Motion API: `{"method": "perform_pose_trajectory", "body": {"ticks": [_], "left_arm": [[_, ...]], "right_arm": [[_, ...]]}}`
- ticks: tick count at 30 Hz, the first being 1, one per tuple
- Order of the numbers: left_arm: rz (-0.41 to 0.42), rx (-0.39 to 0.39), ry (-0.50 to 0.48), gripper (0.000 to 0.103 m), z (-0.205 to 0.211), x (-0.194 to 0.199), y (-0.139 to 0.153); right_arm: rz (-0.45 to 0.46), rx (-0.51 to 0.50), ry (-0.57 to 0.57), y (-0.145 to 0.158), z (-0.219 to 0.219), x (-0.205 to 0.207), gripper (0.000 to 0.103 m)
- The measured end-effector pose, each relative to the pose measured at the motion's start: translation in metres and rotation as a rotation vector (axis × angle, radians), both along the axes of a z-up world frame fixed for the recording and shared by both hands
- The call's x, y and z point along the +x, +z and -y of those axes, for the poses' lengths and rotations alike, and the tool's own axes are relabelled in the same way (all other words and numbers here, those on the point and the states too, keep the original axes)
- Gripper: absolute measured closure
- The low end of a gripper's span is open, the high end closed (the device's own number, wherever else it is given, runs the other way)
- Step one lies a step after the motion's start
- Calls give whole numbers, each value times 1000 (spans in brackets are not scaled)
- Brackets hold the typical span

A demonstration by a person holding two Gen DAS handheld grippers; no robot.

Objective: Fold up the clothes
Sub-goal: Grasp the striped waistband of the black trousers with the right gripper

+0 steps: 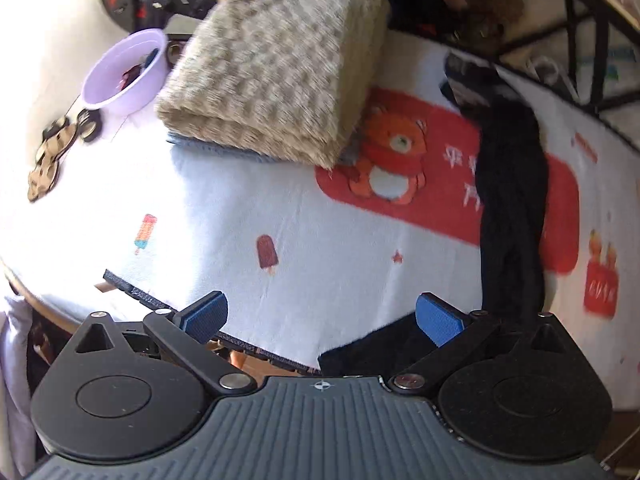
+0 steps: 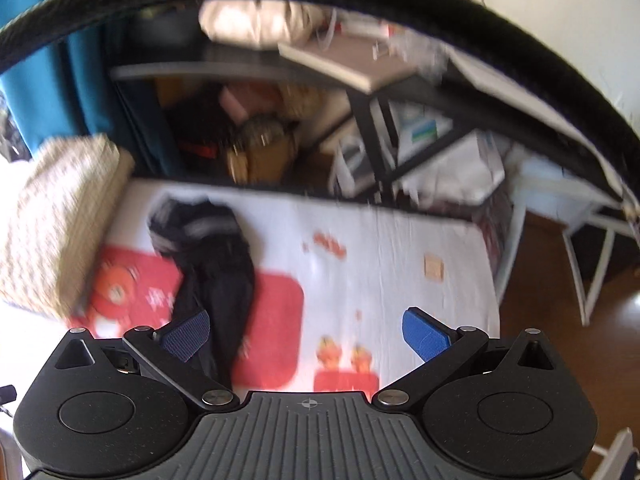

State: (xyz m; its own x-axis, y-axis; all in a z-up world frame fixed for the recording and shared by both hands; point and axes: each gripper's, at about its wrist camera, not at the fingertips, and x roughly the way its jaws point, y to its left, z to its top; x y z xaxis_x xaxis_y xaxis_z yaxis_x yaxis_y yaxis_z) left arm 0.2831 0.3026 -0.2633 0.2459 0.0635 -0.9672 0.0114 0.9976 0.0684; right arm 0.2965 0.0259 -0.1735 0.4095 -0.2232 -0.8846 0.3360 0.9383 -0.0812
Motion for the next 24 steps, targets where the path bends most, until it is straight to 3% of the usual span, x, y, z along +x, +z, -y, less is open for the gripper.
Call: {"method": "perform_pose_trajectory", "body": {"ticks": [3,6,11,13,17,24], "left_arm": [[-73,79,-218,1,41,-19,-48],[-51,43,-310,2,69,-42,-66],[-47,-22,-313,2,89,-43,-88],[-48,-16,-325,2,95,-35,-100],[-69,34,-356,2,104,-16,-124],[-129,-25,-329,0,95,-12,-139]], "right_arm": [[-74,93,-109,-39,23,-6,2],[-52,122,-167,-66,40,-15,9],[-15,115,-67,-113,33,-13,15],[-27,131,-16,-128,25,0,28],[-69,156,92,-158,6,40,37],[-149,177,331,-207,-50,97,52]]}}
